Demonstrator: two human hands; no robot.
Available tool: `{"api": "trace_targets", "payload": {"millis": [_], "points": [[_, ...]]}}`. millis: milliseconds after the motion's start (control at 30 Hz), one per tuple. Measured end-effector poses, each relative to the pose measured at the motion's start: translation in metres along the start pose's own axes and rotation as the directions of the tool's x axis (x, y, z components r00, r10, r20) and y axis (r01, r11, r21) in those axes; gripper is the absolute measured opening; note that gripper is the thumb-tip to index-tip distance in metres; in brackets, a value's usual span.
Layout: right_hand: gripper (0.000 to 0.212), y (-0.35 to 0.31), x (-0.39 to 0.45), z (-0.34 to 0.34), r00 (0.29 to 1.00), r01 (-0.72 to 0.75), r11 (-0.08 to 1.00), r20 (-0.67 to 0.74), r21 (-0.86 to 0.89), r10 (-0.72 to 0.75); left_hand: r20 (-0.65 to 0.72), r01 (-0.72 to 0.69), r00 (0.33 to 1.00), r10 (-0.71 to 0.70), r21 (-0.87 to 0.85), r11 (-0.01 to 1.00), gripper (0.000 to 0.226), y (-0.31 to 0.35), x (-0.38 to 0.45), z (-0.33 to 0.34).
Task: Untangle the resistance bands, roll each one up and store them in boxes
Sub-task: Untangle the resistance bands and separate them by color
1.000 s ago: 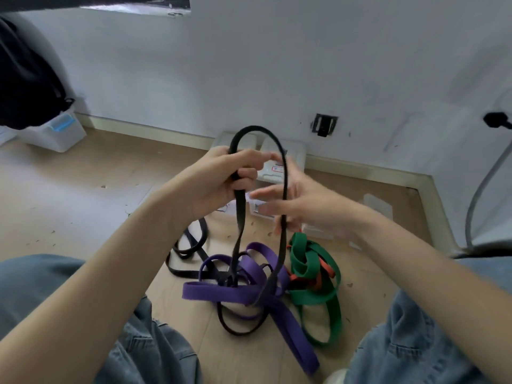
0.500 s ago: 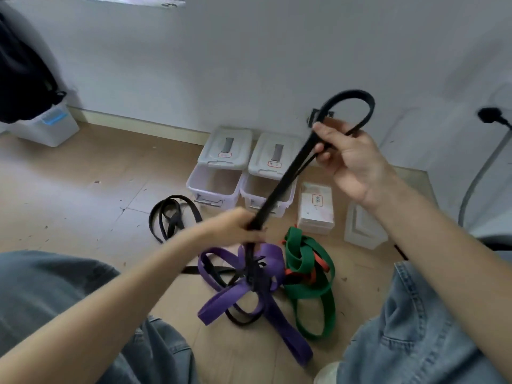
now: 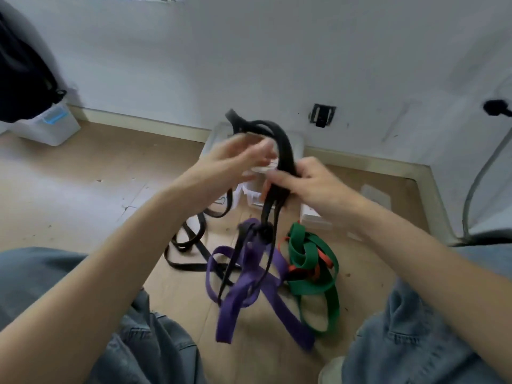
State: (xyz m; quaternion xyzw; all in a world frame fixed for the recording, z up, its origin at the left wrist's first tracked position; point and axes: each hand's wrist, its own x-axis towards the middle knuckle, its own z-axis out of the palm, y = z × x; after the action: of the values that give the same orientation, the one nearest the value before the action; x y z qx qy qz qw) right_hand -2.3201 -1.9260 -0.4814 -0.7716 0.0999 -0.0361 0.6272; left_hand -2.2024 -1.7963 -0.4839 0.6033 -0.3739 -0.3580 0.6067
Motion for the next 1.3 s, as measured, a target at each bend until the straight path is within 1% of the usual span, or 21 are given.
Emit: {"api": "trace_targets", "payload": {"millis": [67,133,233,300,367,433,533,600,667,733,767,800,833,867,933,967,1033,1100,1167,1233,1300], "points": [[0.026,-0.005,0.004,-0.011,0.999,0.038,0.984,-0.023,0.177,-0.034,0.177,0.130,0.971,-0.159,0.165,0.978,0.039,-0.022,-0.009,0.007],[0.026,-0.008,0.005,-0.018,0.997,0.082,0.966,-0.031,0.246,-0.077,0.222,0.166,0.942,-0.250,0.339,0.926,0.034,-0.042,-0.015,0.027],[0.026,-0.006,0.007,-0.026,0.984,0.130,0.953,-0.156,0.272,-0.090,0.117,0.022,0.987,-0.107,0.566,0.824,0.016,-0.041,-0.007,0.037],[0.027,-0.009,0.008,-0.036,0.958,0.173,0.915,-0.277,0.365,-0.070,0.071,-0.095,0.995,0.066,0.607,0.789,0.013,-0.020,-0.003,0.028],[0.027,-0.016,0.008,-0.046,0.937,0.237,0.865,-0.338,0.443,-0.084,0.110,-0.247,0.967,0.229,0.612,0.751,0.016,-0.002,-0.001,0.019],[0.027,-0.019,0.007,-0.050,0.934,0.269,0.874,-0.331,0.405,-0.134,0.184,-0.292,0.955,0.231,0.696,0.656,0.020,0.001,-0.001,0.014],[0.028,-0.015,0.008,-0.050,0.926,0.195,0.961,-0.359,0.197,-0.115,0.058,-0.096,0.995,0.080,0.766,0.636,0.017,-0.007,-0.003,-0.001],[0.026,-0.010,0.009,-0.050,0.906,0.104,0.991,-0.419,0.078,-0.062,-0.051,-0.023,0.995,0.088,0.731,0.682,0.012,-0.004,-0.004,-0.011],[0.024,-0.005,0.009,-0.048,0.903,0.042,0.996,-0.429,0.084,-0.002,-0.088,-0.017,0.992,0.085,0.592,0.806,0.014,0.008,-0.006,-0.012],[0.026,-0.004,0.009,-0.045,0.924,0.051,0.987,-0.382,0.153,0.011,-0.113,-0.033,0.992,0.061,0.235,0.971,0.034,0.024,-0.008,-0.011],[0.029,-0.005,0.009,-0.043,0.941,0.066,0.984,-0.338,0.167,-0.006,-0.113,-0.061,0.991,0.065,0.039,0.997,0.039,0.032,-0.008,-0.012],[0.032,-0.006,0.009,-0.041,0.956,0.080,0.983,-0.290,0.166,-0.029,-0.110,-0.093,0.990,0.085,-0.075,0.993,0.042,0.038,-0.008,-0.013],[0.032,-0.006,0.009,-0.040,0.967,0.088,0.983,-0.251,0.158,-0.047,-0.119,-0.110,0.988,0.101,-0.075,0.991,0.043,0.039,-0.006,-0.013],[0.031,-0.005,0.009,-0.038,0.972,0.079,0.987,-0.229,0.141,-0.046,-0.149,-0.089,0.985,0.088,-0.001,0.996,0.044,0.038,-0.006,-0.011],[0.029,0.000,0.008,-0.035,0.972,0.003,0.997,-0.236,0.081,0.016,-0.232,0.009,0.971,0.048,0.238,0.971,0.049,0.032,-0.005,-0.007],[0.029,0.002,0.008,-0.034,0.965,-0.036,0.997,-0.255,0.064,0.051,-0.246,0.026,0.968,0.051,0.299,0.954,0.054,0.029,-0.005,-0.006],[0.032,0.005,0.008,-0.037,0.958,-0.051,0.995,-0.277,0.091,0.074,-0.196,-0.030,0.976,0.097,0.321,0.946,0.058,0.031,-0.007,-0.004],[0.037,0.002,0.008,-0.041,0.980,-0.026,0.993,-0.195,0.116,0.049,-0.146,-0.084,0.983,0.108,0.158,0.984,0.053,0.036,-0.007,-0.006],[0.047,-0.001,0.005,-0.038,1.000,-0.028,0.995,0.001,0.100,0.028,-0.127,-0.045,0.991,0.030,-0.110,0.993,0.047,0.039,-0.006,-0.007],[0.052,0.001,0.002,-0.027,0.986,-0.057,0.998,0.155,-0.023,0.060,-0.120,0.012,0.992,-0.040,-0.232,0.973,0.049,0.038,-0.003,-0.004],[0.047,0.005,0.001,-0.014,0.975,-0.095,0.986,0.186,-0.136,0.119,-0.122,0.045,0.989,-0.087,-0.311,0.949,0.050,0.039,-0.002,0.001]]}}
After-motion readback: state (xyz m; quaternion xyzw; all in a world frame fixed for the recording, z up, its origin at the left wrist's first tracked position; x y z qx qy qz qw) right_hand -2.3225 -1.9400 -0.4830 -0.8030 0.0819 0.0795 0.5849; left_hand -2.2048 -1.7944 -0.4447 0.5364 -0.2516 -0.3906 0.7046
